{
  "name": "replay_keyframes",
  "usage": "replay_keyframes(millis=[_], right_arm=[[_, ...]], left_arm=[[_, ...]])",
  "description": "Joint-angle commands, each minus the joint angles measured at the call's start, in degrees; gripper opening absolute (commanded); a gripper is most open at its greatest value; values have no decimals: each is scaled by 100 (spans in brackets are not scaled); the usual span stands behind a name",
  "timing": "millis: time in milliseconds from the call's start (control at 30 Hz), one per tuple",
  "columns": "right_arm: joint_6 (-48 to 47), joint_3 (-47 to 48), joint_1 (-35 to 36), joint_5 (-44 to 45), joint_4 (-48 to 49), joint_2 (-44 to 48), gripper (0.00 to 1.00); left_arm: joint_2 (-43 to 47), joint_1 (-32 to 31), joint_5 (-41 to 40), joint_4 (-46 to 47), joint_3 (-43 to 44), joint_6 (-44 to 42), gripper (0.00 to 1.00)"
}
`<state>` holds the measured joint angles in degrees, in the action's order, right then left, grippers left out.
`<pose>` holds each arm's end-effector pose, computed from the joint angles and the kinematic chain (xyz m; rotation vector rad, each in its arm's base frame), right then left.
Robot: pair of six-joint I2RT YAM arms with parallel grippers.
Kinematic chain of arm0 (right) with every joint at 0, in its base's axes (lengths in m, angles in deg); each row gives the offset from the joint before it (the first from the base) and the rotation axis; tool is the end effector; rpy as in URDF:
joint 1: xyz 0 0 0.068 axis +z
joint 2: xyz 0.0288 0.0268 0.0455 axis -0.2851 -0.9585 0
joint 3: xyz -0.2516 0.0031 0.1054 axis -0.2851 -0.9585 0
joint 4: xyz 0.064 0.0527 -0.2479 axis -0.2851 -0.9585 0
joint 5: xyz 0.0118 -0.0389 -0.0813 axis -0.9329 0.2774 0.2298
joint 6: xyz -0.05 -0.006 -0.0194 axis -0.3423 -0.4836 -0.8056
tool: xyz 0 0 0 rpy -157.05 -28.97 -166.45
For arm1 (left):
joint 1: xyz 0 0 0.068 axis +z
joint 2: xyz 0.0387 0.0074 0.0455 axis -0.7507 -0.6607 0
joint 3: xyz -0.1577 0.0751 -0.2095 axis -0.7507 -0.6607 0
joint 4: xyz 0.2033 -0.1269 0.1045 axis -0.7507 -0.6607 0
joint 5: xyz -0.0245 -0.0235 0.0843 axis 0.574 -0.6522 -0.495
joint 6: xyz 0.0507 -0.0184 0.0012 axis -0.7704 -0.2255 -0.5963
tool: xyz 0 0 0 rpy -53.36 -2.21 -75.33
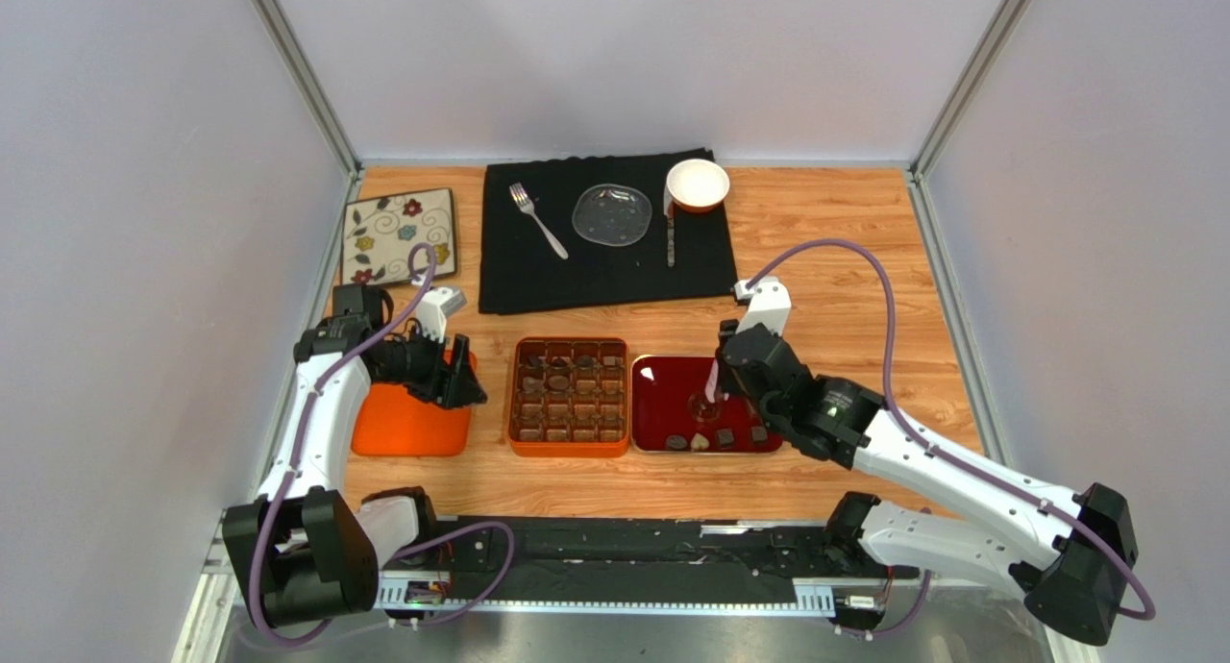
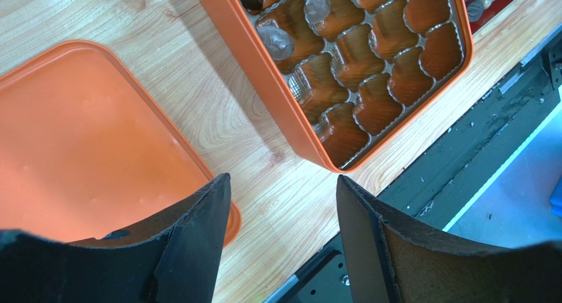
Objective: Pack the chocolate
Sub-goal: Pick up the fake chocolate from the plate, then place the fake chocolate in the packing box.
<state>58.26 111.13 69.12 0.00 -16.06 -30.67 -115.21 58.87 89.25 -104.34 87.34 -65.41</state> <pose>0.1364 0.1452 0.2672 -0.1777 2.1128 0.1390 0.1832 0.0085 0.2378 0.4683 2.4696 -0.8134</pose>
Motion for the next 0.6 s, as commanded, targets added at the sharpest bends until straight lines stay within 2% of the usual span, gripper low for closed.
replay_keyframes(millis=[0, 300, 567], right_arm=[[-382, 782, 167, -108, 288, -179, 22], [-638, 1521, 606, -468, 1104, -1189, 22], [-857, 2206, 826, -846, 1615, -2454, 21]], left_arm=[[89, 59, 118, -21, 203, -135, 68], [106, 59, 153, -21, 230, -100, 68], [133, 59, 136, -56, 230, -117, 67]])
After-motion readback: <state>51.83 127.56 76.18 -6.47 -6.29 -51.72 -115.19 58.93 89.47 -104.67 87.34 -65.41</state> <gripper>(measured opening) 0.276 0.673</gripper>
